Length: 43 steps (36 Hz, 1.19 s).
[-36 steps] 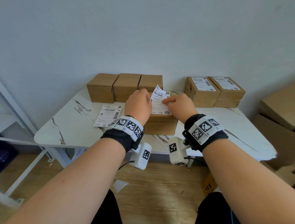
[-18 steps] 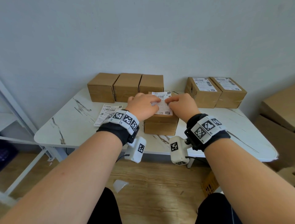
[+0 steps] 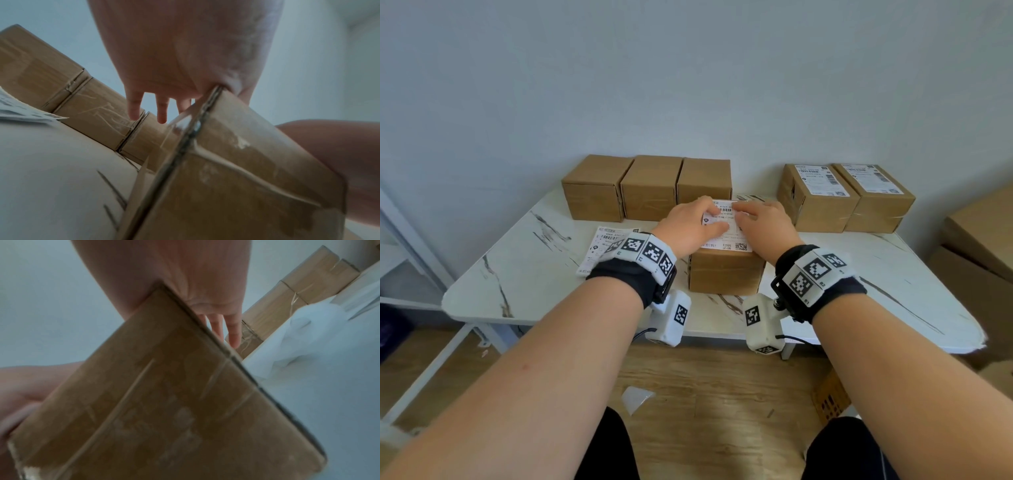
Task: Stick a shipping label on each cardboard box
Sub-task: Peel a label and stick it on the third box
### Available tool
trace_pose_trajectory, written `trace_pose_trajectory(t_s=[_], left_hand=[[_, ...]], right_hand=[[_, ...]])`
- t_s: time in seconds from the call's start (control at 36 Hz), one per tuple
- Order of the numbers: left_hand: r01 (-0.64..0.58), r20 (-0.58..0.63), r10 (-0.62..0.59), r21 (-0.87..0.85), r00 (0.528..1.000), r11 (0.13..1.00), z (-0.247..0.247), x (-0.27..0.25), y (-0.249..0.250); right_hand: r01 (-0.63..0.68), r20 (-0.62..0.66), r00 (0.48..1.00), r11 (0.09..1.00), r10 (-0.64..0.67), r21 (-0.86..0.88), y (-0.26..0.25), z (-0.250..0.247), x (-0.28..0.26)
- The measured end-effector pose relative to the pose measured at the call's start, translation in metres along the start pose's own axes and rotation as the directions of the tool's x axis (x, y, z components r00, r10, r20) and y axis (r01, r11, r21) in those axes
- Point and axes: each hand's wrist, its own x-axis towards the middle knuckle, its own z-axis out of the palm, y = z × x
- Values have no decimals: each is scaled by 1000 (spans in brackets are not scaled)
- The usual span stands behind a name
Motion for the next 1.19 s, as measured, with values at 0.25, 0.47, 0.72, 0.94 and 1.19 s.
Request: trace_pose_trajectory(t_s=[0.25,0.47,0.72,0.94,1.19], left_hand=[[-9,-38,7,-45,999,999,11,0,-6],[15,13,-15,-10,1000,1000,11,1,-6],[47,60,-50,55,997,997,11,0,-4],[65,99,-74,92,992,994,12,5,-8],[90,69,-104,176,992,980,13,3,-5]], right_hand=[[-33,50,998,999,33,-2,-5,4,4],[28,75,997,999,-25,-34,-9,3,10],[-17,118,993,995,29,-102,-13,1,6],[0,68,998,996,7,-93,-8,1,-2],[27,25,999,1000,-26,-15,-3,-12,-26]])
